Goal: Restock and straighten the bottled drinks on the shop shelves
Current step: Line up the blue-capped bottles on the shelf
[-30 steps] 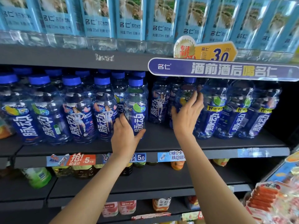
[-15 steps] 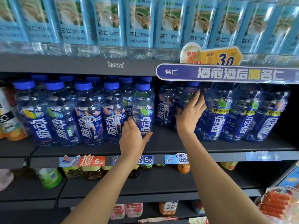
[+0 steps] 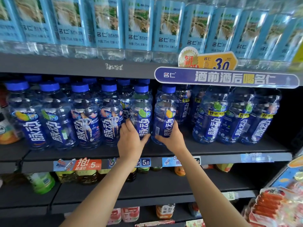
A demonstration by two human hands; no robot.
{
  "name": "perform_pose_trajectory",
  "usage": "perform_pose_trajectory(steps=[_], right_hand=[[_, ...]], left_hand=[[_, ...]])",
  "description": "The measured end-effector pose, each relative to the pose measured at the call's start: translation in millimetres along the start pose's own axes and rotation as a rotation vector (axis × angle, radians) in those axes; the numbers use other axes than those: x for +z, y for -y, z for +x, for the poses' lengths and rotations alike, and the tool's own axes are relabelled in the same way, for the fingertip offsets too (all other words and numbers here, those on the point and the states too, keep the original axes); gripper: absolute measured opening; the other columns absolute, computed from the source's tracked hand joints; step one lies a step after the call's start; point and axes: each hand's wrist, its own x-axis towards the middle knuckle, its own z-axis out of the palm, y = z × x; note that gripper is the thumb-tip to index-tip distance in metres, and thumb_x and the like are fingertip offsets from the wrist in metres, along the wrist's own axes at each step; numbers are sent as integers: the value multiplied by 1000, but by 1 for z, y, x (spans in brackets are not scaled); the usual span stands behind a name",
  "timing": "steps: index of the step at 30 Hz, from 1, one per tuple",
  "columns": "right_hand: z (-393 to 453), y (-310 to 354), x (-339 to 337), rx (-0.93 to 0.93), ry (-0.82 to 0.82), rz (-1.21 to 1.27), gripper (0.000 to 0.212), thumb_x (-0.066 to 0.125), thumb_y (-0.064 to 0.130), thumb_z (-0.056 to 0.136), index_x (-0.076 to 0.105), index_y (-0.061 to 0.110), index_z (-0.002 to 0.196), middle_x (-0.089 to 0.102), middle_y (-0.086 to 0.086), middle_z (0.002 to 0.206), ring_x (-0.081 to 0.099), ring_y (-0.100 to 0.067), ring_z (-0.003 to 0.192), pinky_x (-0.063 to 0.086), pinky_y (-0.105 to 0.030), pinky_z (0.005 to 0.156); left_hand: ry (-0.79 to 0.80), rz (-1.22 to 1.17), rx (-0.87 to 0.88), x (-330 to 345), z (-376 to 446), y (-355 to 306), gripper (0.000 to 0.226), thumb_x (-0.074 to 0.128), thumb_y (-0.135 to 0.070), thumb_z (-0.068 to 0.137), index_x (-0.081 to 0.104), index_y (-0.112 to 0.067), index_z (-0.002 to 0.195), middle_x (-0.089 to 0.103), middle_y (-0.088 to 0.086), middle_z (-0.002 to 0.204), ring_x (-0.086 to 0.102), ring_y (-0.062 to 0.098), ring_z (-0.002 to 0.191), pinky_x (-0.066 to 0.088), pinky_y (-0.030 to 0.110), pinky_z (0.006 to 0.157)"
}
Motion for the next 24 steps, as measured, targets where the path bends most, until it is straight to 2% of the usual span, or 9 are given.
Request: perform_pose_trajectory(steps=[2,4,10,18,24], right_hand=[[0,-6,-3,31,-14,-20,73,79,18,72,38,10,132,58,-4,124,56,-19,113,39,-18,82],[3,-5,-5,25,-22,-32,64,80,18,71,44,8,123,61,-5,118,58,-20,108,39,-17,78],[-3,0,16,38,-226,-193,64,78,30,72,38,4,114,45,-9,120,49,-27,111,43,-35,83],[7,4,12,77,-164,-232,59,75,28,76,37,2,113,45,-11,125,51,-29,110,44,-38,82],[8,6,14,84,-156,-259,59,74,29,77,37,2,114,44,-12,125,51,-30,111,44,-38,83]], left_hand=[[3,14,-5,1,0,-1,86,60,-52,81,20,-3,139,39,12,132,40,25,123,48,33,78],[-3,16,-15,2,1,-3,85,60,-52,81,21,-3,139,39,12,131,40,25,123,49,33,76],[-23,8,-58,9,4,-10,84,62,-50,81,22,-3,138,39,14,129,38,27,123,50,36,75],[-45,-5,-47,14,5,-9,84,62,-49,81,22,-2,138,39,15,130,37,27,125,50,35,79],[-5,-5,-29,15,8,-10,86,61,-50,81,18,-4,139,36,13,133,35,26,127,47,33,84]])
